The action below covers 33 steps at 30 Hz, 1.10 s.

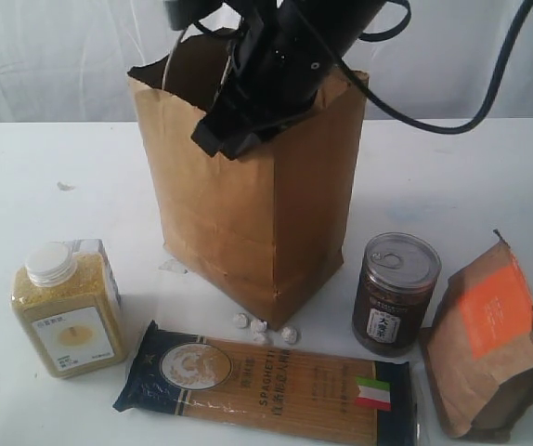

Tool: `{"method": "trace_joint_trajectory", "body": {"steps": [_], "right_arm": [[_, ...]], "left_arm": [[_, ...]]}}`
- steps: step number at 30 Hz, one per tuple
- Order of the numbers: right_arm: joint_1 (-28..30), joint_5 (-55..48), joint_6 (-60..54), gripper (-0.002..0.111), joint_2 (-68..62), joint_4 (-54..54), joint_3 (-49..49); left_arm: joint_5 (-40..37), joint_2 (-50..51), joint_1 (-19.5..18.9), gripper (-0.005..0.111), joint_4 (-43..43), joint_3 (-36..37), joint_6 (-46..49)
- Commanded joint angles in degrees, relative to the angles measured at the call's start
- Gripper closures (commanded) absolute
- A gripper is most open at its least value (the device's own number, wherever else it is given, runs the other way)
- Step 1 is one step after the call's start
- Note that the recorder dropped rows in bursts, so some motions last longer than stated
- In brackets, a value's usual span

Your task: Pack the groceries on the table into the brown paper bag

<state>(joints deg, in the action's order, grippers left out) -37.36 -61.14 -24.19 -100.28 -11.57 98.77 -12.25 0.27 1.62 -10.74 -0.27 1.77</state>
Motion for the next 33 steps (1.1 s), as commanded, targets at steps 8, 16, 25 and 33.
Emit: {"method": "trace_joint_trajectory", "body": {"steps": [8,16,25,33], "right_arm": [[-0.30,-8.82,-7.93,0.108,1.27,1.30,-0.15],[-0.30,-8.82,-13.59,0.108,4.39,3.51,-0.15],[-0.30,-8.82,-13.48,0.108,6.82,1.89,-1.03],[-0.30,-8.82,-13.58,0.108,6.82,2.31,-8.06]], "left_arm": [[0.31,-0.27,0.45,0.107,-0.09,0.27,-0.33],[0.31,-0.27,0.45,0.107,-0.09,0.27,-0.33],[0.31,-0.27,0.45,0.107,-0.09,0.27,-0.33],[0.31,-0.27,0.45,0.107,-0.09,0.27,-0.33]]}}
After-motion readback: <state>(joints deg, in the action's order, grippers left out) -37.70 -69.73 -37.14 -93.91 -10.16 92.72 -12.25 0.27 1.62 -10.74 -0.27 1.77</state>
